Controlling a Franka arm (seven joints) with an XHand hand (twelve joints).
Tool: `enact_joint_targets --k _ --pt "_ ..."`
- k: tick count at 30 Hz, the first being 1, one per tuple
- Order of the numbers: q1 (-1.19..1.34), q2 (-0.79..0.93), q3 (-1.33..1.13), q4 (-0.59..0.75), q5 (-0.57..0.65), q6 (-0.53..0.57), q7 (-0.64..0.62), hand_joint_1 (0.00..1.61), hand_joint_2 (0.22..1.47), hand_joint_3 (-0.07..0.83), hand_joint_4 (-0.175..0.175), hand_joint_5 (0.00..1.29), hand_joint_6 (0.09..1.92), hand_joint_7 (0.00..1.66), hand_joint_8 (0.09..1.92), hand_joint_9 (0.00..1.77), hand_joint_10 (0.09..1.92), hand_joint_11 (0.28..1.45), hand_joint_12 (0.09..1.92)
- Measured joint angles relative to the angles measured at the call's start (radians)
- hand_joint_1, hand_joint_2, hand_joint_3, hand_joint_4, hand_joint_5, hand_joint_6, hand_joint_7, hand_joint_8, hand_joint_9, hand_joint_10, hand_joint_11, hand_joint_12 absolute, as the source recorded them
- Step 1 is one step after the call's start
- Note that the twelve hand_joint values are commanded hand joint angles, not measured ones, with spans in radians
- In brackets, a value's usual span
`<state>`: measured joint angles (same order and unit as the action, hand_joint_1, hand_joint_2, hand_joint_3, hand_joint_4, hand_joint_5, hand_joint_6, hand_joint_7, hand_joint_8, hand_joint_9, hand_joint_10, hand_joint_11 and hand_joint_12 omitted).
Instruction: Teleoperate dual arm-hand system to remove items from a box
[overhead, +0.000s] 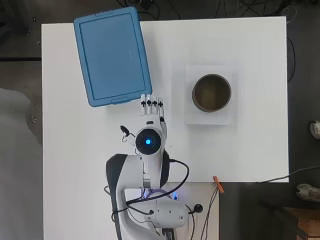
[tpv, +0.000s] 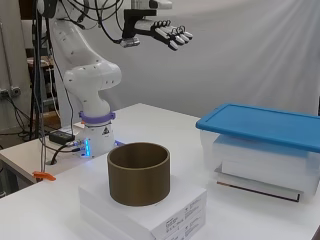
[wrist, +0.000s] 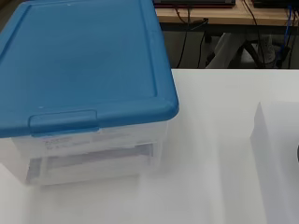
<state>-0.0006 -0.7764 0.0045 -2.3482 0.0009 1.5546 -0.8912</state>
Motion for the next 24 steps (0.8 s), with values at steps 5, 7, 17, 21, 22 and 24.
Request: enact_joint_targets --k 5,7,17,21,22,24 --pt "-0.003 0.09 0.05 0.069 -0.036 -0.109 0.038 0.07 0.85 0.002 -0.015 0.17 0.09 0.21 0.09 0.27 0.09 0.42 0.09" --pt "-0.003 0.134 0.073 0.066 -0.047 -0.08 0.052 0.08 0.86 0.007 -0.018 0.18 0.09 0.21 0.09 0.26 0.09 0.42 0.09" --pt "0.003 0.362 0.227 -0.02 -0.1 0.175 0.16 0.01 0.91 0.014 -0.053 0.08 0.09 0.15 0.09 0.25 0.09 0.4 0.09" --pt "0.008 0.377 0.26 -0.104 -0.145 0.346 0.197 0.06 0.9 0.002 -0.064 0.08 0.09 0.12 0.09 0.23 0.09 0.39 0.09" --pt "0.008 0.377 0.259 -0.124 -0.158 0.379 0.205 0.08 0.89 -0.001 -0.066 0.07 0.09 0.1 0.09 0.21 0.09 0.39 0.09" --pt "0.008 0.385 0.268 -0.148 -0.196 0.415 0.232 0.1 0.88 -0.005 -0.068 0.06 0.09 0.09 0.09 0.2 0.09 0.39 0.09"
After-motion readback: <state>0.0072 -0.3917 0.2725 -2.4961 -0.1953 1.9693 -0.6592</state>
